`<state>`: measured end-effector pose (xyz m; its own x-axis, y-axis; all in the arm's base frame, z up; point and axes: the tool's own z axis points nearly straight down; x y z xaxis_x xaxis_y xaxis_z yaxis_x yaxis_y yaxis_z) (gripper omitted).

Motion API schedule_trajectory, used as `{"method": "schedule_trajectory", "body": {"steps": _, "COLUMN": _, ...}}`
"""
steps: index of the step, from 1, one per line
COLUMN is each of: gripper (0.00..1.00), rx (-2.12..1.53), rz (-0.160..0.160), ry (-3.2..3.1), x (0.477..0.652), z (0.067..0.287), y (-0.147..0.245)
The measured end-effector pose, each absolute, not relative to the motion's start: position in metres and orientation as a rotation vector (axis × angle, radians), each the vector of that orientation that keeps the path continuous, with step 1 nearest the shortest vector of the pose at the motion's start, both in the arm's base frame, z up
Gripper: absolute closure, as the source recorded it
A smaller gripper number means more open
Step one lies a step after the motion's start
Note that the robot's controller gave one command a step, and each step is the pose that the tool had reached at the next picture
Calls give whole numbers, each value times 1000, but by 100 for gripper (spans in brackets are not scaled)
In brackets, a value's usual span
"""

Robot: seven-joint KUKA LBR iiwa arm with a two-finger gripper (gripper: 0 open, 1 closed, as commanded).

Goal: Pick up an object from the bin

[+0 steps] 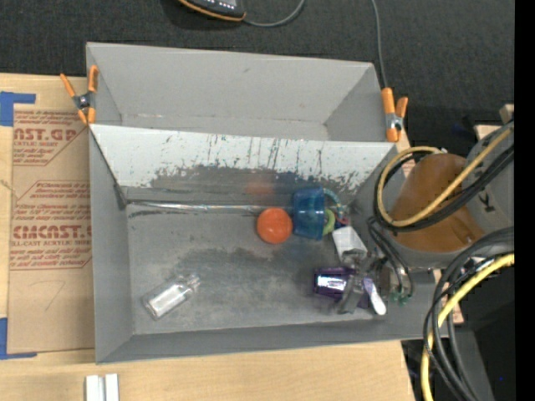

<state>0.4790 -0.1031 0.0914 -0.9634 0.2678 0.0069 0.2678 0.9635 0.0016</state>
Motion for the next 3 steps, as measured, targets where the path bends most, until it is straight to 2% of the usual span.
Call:
{"method": "schedule_trajectory", "body": {"steps": 1, "gripper": 100, "rx": -424, "rz": -3, "ry": -3112, "x": 481, "z": 119, "y": -103}}
{"method": "schedule_trajectory", "body": {"steps": 2, "gripper": 100, "rx": -424, "rz": -4, "ry": -3114, "x": 481, "z": 137, "y": -103}}
{"method": "schedule_trajectory", "body": {"steps": 3, "gripper": 100, "rx": -424, "rz": -5, "ry": -3114, "x": 481, "z": 141, "y": -103}}
